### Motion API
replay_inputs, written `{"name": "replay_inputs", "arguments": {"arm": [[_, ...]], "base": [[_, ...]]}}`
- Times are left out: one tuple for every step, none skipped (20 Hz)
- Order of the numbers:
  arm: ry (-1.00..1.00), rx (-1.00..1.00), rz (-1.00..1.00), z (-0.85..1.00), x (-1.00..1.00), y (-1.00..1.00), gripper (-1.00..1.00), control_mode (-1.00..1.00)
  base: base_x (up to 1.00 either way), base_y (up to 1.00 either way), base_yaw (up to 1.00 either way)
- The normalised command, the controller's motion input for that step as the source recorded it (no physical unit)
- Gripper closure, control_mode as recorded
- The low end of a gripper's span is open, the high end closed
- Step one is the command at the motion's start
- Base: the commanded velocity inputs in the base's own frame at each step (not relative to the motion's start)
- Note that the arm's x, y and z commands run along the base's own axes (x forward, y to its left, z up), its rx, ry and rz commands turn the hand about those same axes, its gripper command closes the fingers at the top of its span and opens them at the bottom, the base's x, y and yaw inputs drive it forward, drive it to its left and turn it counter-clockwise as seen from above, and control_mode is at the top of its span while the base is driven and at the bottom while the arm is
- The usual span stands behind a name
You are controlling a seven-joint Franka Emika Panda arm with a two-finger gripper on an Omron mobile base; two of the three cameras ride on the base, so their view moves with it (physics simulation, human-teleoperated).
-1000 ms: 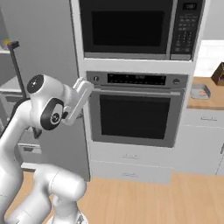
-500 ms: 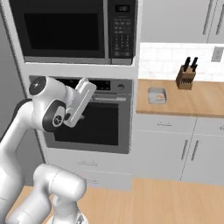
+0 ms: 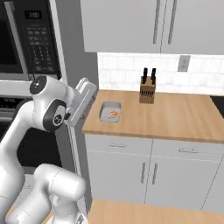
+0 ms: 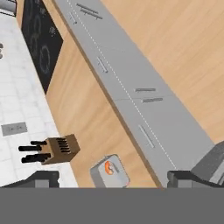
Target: Take the meat container that has the shrimp and place it on the second highest rack of the freezer. Then take the vegetable container that has the onion and lemon and place it on the highest rack of the freezer.
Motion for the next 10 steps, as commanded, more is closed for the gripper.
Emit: {"name": "replay_inputs", "arguments": {"arm": [[0.0, 0.0, 0.0, 0.0, 0.0, 0.0, -1.0, 1.0], [0.0, 0.0, 0.0, 0.0, 0.0, 0.0, -1.0, 1.0], [0.0, 0.0, 0.0, 0.0, 0.0, 0.0, -1.0, 1.0], [0.0, 0.0, 0.0, 0.0, 0.0, 0.0, -1.0, 1.0], [0.0, 0.0, 0.0, 0.0, 0.0, 0.0, -1.0, 1.0], [0.0, 0.0, 0.0, 0.0, 0.0, 0.0, -1.0, 1.0], [0.0, 0.0, 0.0, 0.0, 0.0, 0.0, -1.0, 1.0], [0.0, 0.0, 0.0, 0.0, 0.0, 0.0, -1.0, 1.0], [0.0, 0.0, 0.0, 0.0, 0.0, 0.0, -1.0, 1.0], [0.0, 0.0, 0.0, 0.0, 0.0, 0.0, -1.0, 1.0]], "base": [[-0.21, -1.0, 0.3], [-0.27, -0.99, 0.41], [-0.13, -0.69, 0.47], [0.0, -0.34, 0.51], [0.01, -0.03, 0.6], [0.16, 0.0, 0.64], [0.2, -0.12, 0.63], [0.51, -0.44, 0.49], [0.49, -0.46, 0.43], [0.48, -0.3, 0.26]]}}
